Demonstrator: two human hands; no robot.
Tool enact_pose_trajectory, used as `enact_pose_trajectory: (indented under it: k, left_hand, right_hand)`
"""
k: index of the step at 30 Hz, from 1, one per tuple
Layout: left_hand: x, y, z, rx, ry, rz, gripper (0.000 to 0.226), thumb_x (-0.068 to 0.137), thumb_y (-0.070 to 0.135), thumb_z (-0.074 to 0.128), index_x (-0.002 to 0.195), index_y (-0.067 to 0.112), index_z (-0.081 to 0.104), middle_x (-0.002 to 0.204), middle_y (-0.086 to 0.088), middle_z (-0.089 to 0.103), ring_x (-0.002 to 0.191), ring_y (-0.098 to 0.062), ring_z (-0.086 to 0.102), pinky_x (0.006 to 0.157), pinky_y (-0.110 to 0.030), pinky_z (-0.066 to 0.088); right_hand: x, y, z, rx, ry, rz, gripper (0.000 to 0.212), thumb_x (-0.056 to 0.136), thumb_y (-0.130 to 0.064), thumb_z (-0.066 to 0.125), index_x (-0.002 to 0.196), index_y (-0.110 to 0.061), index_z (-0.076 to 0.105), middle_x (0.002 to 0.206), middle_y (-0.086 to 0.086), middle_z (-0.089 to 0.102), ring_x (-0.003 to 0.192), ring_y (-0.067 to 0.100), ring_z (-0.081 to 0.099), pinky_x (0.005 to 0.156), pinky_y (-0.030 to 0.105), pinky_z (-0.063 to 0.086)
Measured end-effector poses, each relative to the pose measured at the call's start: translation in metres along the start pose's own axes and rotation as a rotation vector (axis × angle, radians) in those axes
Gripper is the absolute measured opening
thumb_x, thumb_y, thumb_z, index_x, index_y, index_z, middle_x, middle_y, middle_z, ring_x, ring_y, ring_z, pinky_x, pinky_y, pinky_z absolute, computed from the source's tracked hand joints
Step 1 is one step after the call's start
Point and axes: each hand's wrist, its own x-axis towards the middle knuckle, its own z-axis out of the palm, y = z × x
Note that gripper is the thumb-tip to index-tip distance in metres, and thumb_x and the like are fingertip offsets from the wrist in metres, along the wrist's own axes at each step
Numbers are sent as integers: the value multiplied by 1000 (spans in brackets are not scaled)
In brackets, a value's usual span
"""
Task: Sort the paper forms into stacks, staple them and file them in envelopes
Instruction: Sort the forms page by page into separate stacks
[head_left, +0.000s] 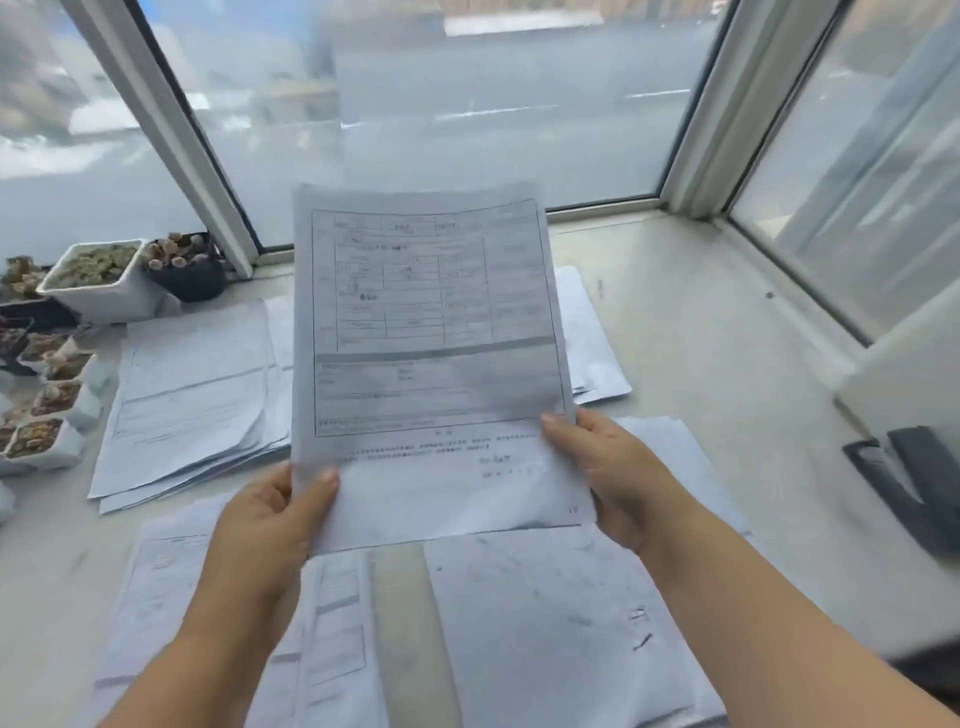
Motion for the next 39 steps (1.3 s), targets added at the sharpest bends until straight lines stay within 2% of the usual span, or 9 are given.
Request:
enact_pose_trajectory:
  k: [8, 14, 18, 20, 22, 24, 27, 36, 39]
  left_hand:
    - [43, -22, 160, -75, 7, -10, 20, 94, 8, 50, 107, 10, 66, 97, -2, 75, 85, -11, 71, 70, -19, 57]
    - [63, -47, 240, -57, -53, -55, 27, 98, 4, 43, 111, 15, 64, 101, 0, 75, 89, -11, 71, 70, -20, 57]
    - [76, -59, 270, 213, -102, -1, 33, 100, 6, 42, 118, 27, 59, 106, 5, 72, 95, -10, 68, 80, -27, 55]
    - [86, -65, 271, 342, -41, 92, 35, 98, 7, 48, 117, 35, 57, 107, 11, 69, 100, -8, 65, 87, -27, 49]
    - [93, -71, 267, 418, 19, 142, 34, 96, 7, 53, 110, 38, 60, 105, 18, 68, 102, -5, 64, 89, -22, 46]
    - [93, -79, 261, 501, 53, 179, 33, 93, 6, 57, 102, 37, 63, 100, 23, 68, 99, -2, 63, 85, -11, 45]
    - [85, -94, 247, 621, 80, 241, 33, 89, 3, 61, 96, 36, 65, 96, 25, 67, 93, 1, 63, 79, -1, 41]
    - [24, -147, 165, 884, -18, 381, 19, 85, 32, 45, 96, 41, 57, 96, 23, 57, 82, 3, 57, 74, -5, 41]
    - [-6, -154, 144, 998, -83, 369, 18, 86, 31, 44, 97, 38, 56, 100, 26, 52, 88, 8, 52, 75, -2, 39]
  right_hand:
    - [70, -54, -142, 39, -30, 35, 27, 103, -19, 43, 120, -8, 63, 112, 7, 73, 105, 22, 69, 90, 34, 57]
    - [114, -53, -222, -17, -54, 130, 24, 101, -10, 47, 118, -14, 62, 111, 5, 73, 99, 21, 71, 81, 35, 60]
    - [140, -46, -268, -176, 255, 60, 25, 98, -3, 49, 106, -19, 66, 113, 7, 72, 100, 22, 69, 91, 39, 54]
    - [150, -53, -293, -9, 440, -28, 27, 98, -2, 47, 105, -22, 64, 112, 2, 71, 98, 18, 68, 85, 34, 55]
    - [155, -64, -314, 163, 544, -78, 29, 99, -3, 44, 103, -27, 61, 104, -7, 69, 86, 10, 67, 63, 21, 54]
    - [158, -68, -327, 290, 565, -101, 31, 99, -3, 40, 97, -29, 58, 86, -13, 66, 58, 2, 60, 44, 15, 43]
    - [161, -64, -336, 364, 496, -107, 28, 98, -3, 34, 92, -24, 51, 66, -10, 54, 38, 4, 40, 37, 15, 31]
    - [149, -33, -293, 306, 478, -99, 33, 98, -2, 38, 98, -29, 56, 80, -15, 65, 46, 1, 52, 39, 15, 33]
    - [133, -19, -260, 154, 421, -123, 35, 100, 0, 38, 113, -24, 60, 104, -8, 71, 78, 4, 69, 52, 17, 52]
